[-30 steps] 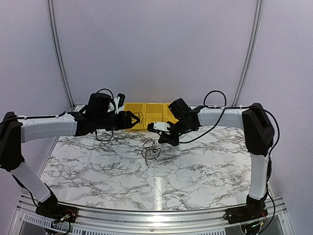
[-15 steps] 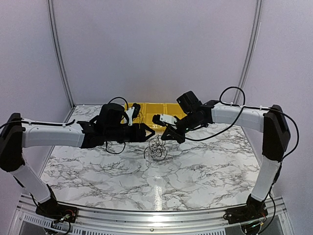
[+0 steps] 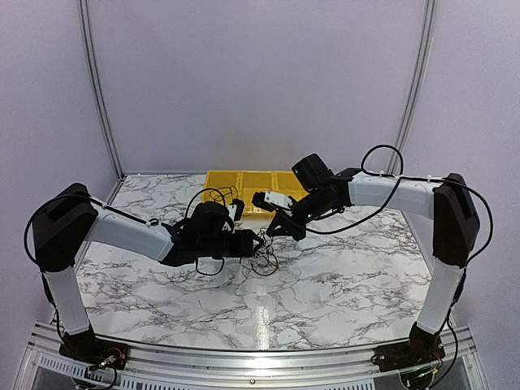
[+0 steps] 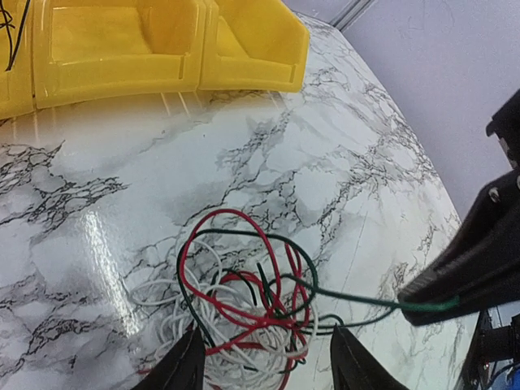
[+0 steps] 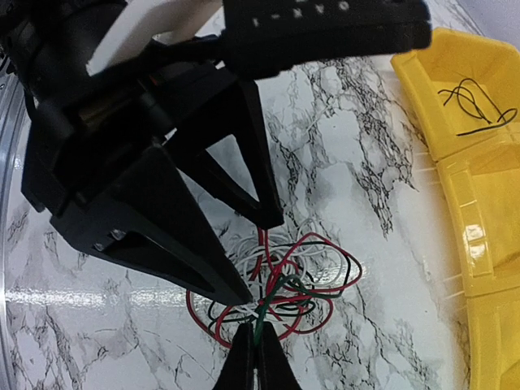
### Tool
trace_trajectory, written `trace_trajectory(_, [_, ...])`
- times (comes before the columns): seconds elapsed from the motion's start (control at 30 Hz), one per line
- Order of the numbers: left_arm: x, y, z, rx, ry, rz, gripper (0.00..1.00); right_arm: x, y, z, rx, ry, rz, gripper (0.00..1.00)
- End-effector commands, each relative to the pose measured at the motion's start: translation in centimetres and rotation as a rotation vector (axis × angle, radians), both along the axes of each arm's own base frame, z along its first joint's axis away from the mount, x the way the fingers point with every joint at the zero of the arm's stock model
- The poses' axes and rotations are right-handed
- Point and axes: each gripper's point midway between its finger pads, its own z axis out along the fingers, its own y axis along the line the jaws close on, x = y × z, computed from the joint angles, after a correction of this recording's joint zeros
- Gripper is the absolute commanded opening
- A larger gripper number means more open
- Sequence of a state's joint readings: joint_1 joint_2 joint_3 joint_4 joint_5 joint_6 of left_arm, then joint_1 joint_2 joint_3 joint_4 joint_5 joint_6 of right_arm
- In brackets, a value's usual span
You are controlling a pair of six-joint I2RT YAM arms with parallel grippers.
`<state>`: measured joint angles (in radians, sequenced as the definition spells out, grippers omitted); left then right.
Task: Untangle the cables
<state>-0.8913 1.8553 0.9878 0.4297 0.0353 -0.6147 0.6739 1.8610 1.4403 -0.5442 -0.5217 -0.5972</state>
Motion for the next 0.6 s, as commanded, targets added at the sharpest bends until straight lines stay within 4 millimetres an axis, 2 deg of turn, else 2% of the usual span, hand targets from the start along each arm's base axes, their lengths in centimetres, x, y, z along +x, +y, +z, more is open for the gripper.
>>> trace_trajectory(0.0, [2.4,-1.4,1.1,-0.054,-0.070,0.066,0.55,-0.6,0.3,-0.2,0.012,0.050,0.005,0.01])
trace_trajectory(0.23, [4.4,-3.2,-0.9,-0.121,-0.051,0.124,0.55,-1.0,0.3,0.6,0.035,0.061,0.009,0.01])
trace_trajectory(0.3, [5.0,-3.3,-2.3,-0.124,-0.022,0.156,0.54,-1.3,0.4,1.3,0.051,0.070,0.019,0.01])
trace_trajectory(0.4, [5.2,-3.2,-4.1,-0.133,0.030,0.203,0.49,-2.0,0.8,4.3,0.100,0.070,0.042,0.00])
trace_trajectory(0.57, [4.6,-3.3,-5.6,-0.105,0.027,0.224,0.22,-1.6,0.7,12.0,0.217,-0.013,0.036,0.00])
